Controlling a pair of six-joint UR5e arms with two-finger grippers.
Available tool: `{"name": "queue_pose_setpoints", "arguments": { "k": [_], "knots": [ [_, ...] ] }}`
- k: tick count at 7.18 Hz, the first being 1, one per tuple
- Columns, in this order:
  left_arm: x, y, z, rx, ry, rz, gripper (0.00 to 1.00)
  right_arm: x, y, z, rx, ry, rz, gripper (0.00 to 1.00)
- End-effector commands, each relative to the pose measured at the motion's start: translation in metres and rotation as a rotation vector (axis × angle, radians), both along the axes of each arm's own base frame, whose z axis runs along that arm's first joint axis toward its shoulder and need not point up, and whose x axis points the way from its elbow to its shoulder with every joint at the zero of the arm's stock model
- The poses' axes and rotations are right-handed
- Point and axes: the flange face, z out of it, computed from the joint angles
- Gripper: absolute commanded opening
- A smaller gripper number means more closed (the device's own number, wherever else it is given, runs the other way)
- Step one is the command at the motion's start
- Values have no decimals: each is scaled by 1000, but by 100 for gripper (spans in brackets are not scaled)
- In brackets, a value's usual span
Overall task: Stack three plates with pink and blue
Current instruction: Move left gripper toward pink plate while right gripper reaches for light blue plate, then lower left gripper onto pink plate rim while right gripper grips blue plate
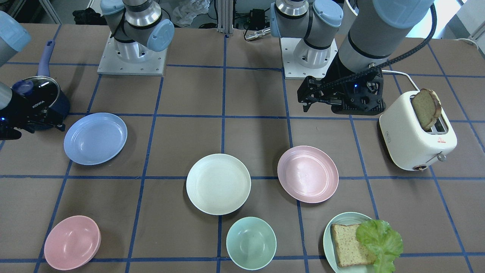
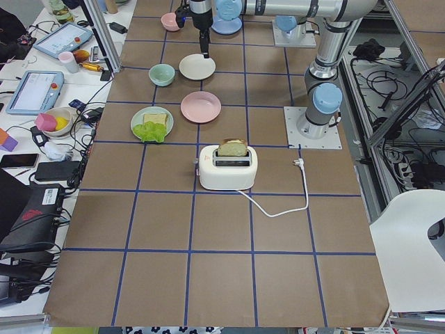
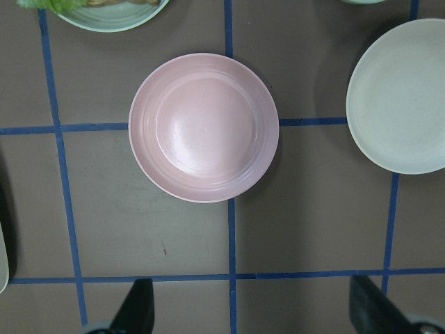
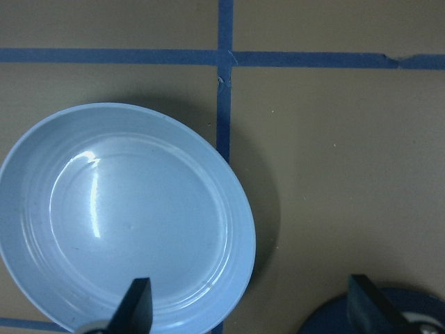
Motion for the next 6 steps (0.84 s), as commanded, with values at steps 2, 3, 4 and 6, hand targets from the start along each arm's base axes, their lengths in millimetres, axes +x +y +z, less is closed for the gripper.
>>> {"name": "queue_pose_setpoints", "arguments": {
  "k": [2, 3, 4, 6],
  "knots": [
    [-2, -19, -89, 23, -2, -4, 100, -2, 0, -41, 50, -45, 3, 100],
    [-4, -32, -125, -42, -8, -23, 100, -6, 7, -47, 64, -50, -61, 100],
    [-16, -32, -158, -25, -8, -44, 100, -7, 11, -51, 79, -50, -117, 100],
    [-46, -28, -210, -47, -10, -81, 100, -7, 11, -66, 60, -39, -113, 100]
  ]
}}
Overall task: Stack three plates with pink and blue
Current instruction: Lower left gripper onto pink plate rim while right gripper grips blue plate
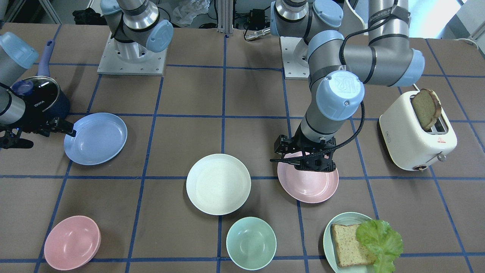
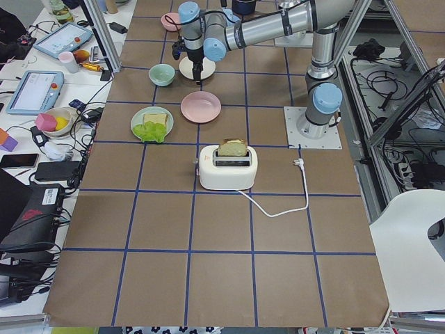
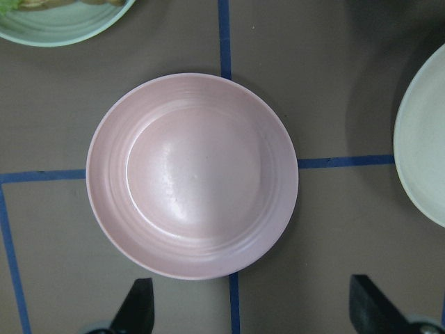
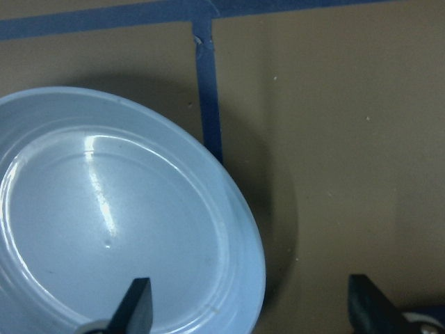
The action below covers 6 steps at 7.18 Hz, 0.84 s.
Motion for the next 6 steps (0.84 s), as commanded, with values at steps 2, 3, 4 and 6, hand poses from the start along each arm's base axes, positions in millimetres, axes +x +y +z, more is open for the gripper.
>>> {"name": "queue_pose_setpoints", "arguments": {
  "k": [2, 3, 4, 6],
  "knots": [
    [-16, 20, -96, -66, 5, 27, 93, 1, 3, -21, 2, 3, -11, 100],
    [-17, 23, -106, -94, 5, 30, 70, 0, 2, -22, 3, 1, -12, 70],
    [-23, 21, -109, -115, 9, 56, 49, 1, 2, -25, 10, -2, -11, 48],
    [-28, 21, -114, -117, 7, 45, 13, -1, 2, -34, 26, -13, -14, 23]
  ]
}}
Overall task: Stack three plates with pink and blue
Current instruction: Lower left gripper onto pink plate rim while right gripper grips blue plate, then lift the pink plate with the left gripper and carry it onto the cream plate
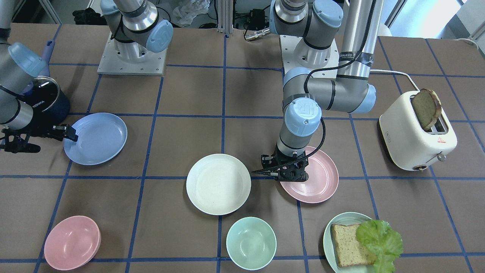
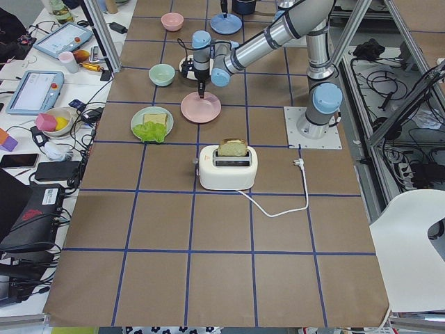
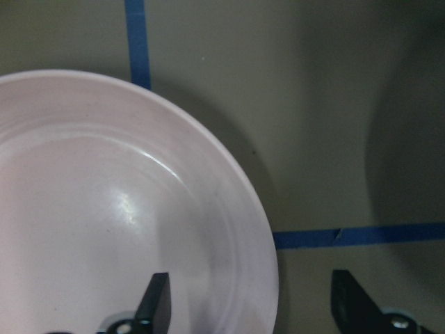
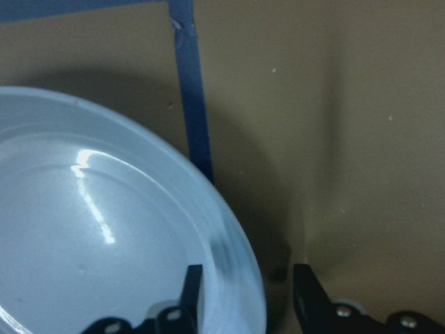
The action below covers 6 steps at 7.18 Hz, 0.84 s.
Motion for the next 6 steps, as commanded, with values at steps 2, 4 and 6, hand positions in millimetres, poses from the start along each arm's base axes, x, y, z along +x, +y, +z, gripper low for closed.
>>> {"name": "queue_pose_setpoints", "arguments": {
  "k": [2, 4, 6],
  "knots": [
    [-8, 0, 9, -47, -35, 6, 0, -7, -8, 6, -7, 9, -2, 0],
    [-58, -9, 55, -145, -102, -50, 0, -12, -16, 19, -22, 18, -2, 0],
    [-108, -32, 102, -132, -99, -25, 0, -18, -29, 47, -45, 33, 5, 0]
  ]
}}
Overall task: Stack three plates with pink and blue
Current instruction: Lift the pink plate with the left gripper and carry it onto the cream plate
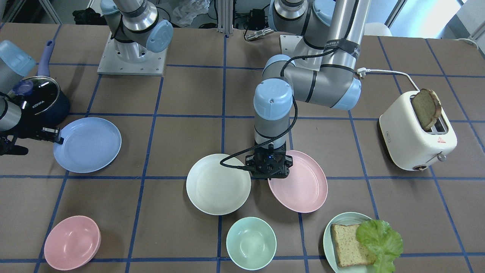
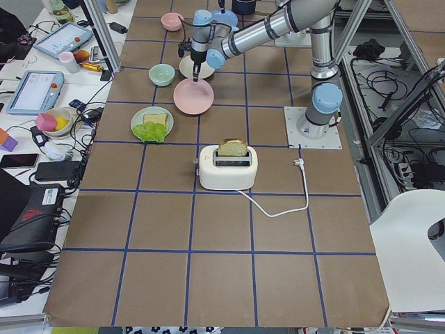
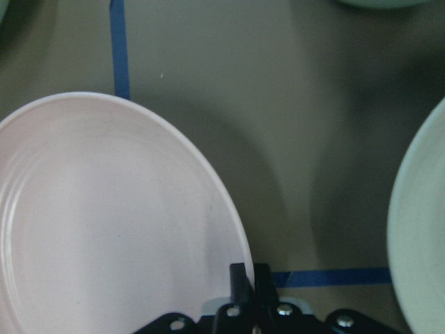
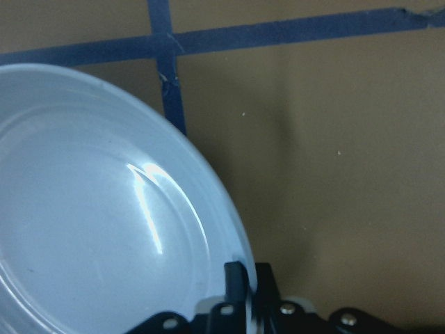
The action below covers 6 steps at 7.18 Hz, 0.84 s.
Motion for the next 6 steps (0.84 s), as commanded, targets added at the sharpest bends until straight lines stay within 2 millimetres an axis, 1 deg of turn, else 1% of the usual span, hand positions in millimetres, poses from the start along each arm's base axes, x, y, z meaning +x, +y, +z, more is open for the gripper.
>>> {"name": "queue_pose_setpoints", "arguments": {
  "k": [1, 2, 3, 4, 5, 6],
  "knots": [
    [-69, -14, 35, 0, 23, 78, 0, -12, -23, 45, 2, -2, 7, 0],
    [-118, -9, 38, -21, 49, 84, 0, -20, -36, 70, 9, -9, 8, 0],
    [-159, -6, 32, -34, 67, 93, 0, -19, -49, 89, 2, 0, 22, 0],
    [-196, -5, 25, -46, 75, 78, 0, -11, -61, 99, -10, 12, 32, 0],
    [-220, -5, 12, -46, 76, 70, 0, 0, -67, 109, 0, 12, 48, 0],
    [-230, -3, -3, -34, 64, 59, 0, -2, -71, 115, -2, 19, 51, 0]
  ]
}}
